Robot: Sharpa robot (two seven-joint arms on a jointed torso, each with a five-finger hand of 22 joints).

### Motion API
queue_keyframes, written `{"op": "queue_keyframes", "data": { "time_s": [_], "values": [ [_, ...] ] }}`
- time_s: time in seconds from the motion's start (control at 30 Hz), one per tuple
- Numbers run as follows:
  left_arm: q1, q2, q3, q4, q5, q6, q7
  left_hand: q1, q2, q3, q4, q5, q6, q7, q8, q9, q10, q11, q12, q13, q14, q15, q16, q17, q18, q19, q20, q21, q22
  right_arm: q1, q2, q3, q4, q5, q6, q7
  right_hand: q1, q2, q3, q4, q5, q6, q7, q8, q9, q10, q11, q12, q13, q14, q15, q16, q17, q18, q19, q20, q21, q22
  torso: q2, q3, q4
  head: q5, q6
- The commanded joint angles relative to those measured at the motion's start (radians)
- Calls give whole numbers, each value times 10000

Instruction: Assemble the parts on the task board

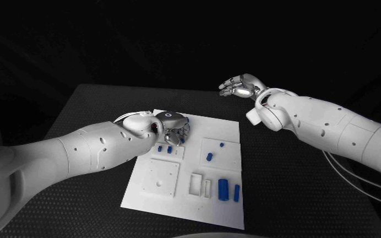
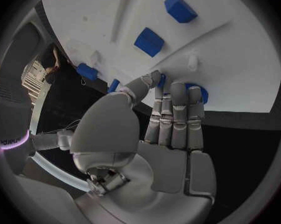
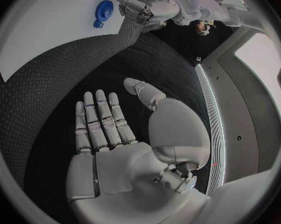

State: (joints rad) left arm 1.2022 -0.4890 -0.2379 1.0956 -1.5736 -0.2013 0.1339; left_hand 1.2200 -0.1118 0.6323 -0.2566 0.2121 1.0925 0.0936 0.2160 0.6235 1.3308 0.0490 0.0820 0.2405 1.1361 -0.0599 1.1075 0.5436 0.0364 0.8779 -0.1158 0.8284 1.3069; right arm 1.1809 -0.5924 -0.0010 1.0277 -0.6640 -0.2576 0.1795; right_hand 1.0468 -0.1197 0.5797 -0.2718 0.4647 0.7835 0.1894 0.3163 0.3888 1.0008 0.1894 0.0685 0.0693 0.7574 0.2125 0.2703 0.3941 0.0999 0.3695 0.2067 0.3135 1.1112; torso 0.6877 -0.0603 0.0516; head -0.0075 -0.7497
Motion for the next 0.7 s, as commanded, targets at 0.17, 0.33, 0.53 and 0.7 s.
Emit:
{"op": "queue_keyframes", "data": {
  "time_s": [0.17,0.33,0.53,0.7],
  "values": [
    [6,-428,113,568,577,-418,161,-44,71,69,15,79,58,-1,66,-4,92,5,18,15,110,2,-64,-8,103,101,-389,-38,10,-4,-33,1,28,-52,62,117,6,-2,-59,-5,52,-11,49,59,-12,56,29,-16,-12,-29,33,70,-9,-123,83,-15,-68,16,-7,9,12,8,27],
    [12,-671,483,874,789,-265,95,-51,63,76,18,87,67,-6,74,-8,107,-3,9,9,141,-9,-58,-2,107,129,-399,-29,19,-6,-51,1,42,-52,64,120,6,-1,-60,-5,54,-11,50,59,-13,57,29,-16,-11,-29,34,71,-10,-123,84,-16,-72,20,-2,7,10,10,57],
    [76,-1093,768,1218,882,145,1,-62,61,77,24,88,71,-7,78,-11,115,-6,3,5,147,-13,-62,-1,106,140,-403,-25,24,-6,-86,1,41,-52,59,115,7,-1,-60,-6,55,-10,50,60,-14,57,29,-16,-11,-29,34,72,-11,-122,86,-16,-77,25,-4,9,1,22,76],
    [153,-1364,776,1248,868,281,-87,-62,62,80,24,89,74,-8,81,-12,120,-9,1,3,148,-15,-64,0,106,142,-404,-25,27,-6,-115,1,55,-52,63,110,8,-2,-60,-7,56,-9,50,60,-14,58,29,-15,-11,-29,35,72,-12,-122,87,-16,-80,28,-1,14,14,24,73]
  ]
}}
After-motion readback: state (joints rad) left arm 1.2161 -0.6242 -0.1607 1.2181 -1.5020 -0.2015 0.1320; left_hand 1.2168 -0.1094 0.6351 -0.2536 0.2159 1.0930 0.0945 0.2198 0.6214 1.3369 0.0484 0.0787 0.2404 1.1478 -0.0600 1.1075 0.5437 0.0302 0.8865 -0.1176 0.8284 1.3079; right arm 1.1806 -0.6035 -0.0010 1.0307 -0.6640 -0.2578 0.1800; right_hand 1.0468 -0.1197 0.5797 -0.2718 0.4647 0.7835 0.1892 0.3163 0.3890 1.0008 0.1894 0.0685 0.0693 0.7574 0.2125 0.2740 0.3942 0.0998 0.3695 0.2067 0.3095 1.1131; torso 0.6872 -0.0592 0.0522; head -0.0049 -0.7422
